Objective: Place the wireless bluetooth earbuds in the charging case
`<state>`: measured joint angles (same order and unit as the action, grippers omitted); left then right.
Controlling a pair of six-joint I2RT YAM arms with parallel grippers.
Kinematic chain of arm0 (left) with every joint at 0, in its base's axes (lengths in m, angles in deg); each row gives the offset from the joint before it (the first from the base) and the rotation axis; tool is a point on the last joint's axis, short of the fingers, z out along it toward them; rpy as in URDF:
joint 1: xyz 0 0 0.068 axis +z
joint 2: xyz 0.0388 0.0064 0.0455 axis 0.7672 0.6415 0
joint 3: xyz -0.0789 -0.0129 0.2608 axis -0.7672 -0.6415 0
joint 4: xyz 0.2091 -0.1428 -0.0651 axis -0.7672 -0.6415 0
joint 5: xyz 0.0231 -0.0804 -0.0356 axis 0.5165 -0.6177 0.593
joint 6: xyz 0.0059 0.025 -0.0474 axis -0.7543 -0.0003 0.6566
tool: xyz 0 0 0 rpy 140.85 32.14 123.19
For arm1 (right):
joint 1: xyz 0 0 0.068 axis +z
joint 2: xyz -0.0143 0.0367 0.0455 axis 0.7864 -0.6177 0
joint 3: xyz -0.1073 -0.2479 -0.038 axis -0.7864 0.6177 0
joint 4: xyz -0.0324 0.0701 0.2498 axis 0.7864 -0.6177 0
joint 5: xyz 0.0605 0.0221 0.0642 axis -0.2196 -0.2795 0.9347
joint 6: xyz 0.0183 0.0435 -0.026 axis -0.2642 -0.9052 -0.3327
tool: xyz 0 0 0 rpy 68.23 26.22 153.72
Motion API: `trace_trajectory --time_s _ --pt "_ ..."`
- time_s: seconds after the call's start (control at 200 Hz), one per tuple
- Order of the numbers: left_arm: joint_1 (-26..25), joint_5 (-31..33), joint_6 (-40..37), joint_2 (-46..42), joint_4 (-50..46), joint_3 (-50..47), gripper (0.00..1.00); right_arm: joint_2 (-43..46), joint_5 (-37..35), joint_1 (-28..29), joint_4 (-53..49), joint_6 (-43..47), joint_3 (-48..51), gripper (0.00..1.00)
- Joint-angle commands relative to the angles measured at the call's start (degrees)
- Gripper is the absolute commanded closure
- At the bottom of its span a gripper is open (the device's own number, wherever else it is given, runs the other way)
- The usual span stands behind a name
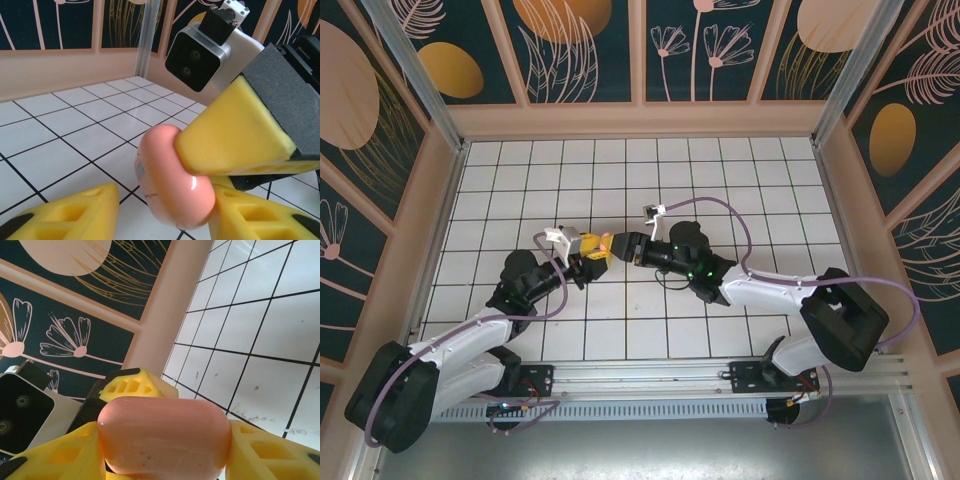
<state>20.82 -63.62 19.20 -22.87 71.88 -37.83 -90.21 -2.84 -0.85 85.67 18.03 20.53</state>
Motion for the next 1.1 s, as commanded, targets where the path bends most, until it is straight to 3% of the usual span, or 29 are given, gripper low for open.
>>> trace_trajectory --time_s 0.0,0.28,0.53,0.686,0.936,1.096 --pt "-0.25 -0.81 0.59 -0.74 3.17 0.37 0.52 -0.85 2.15 0.5 3.81 -0.57 -2.25 0.47" --pt "-0.31 -1.32 1.38 -0.87 4.09 0.33 0.65 -1.4 3.75 0.59 4.32 -0.07 -2.65 0.47" --pt "-0.27 -3.51 1.13 -0.87 4.33 0.33 0.79 2.62 0.27 0.5 1.71 3.63 -1.18 0.44" --pt "-0.34 -4.64 1.28 -0.6 3.69 0.96 0.8 5.99 -1.14 0.43 -0.34 7.19 -0.38 0.38" --pt "-0.28 -8.97 2.32 -0.52 4.25 1.3 0.82 16.69 -7.59 0.18 -5.67 18.73 3.35 0.28" --pt "-0.27 -14.03 3.32 -0.52 5.58 1.9 0.82 22.25 -4.34 -0.71 -10.51 33.56 4.06 0.24"
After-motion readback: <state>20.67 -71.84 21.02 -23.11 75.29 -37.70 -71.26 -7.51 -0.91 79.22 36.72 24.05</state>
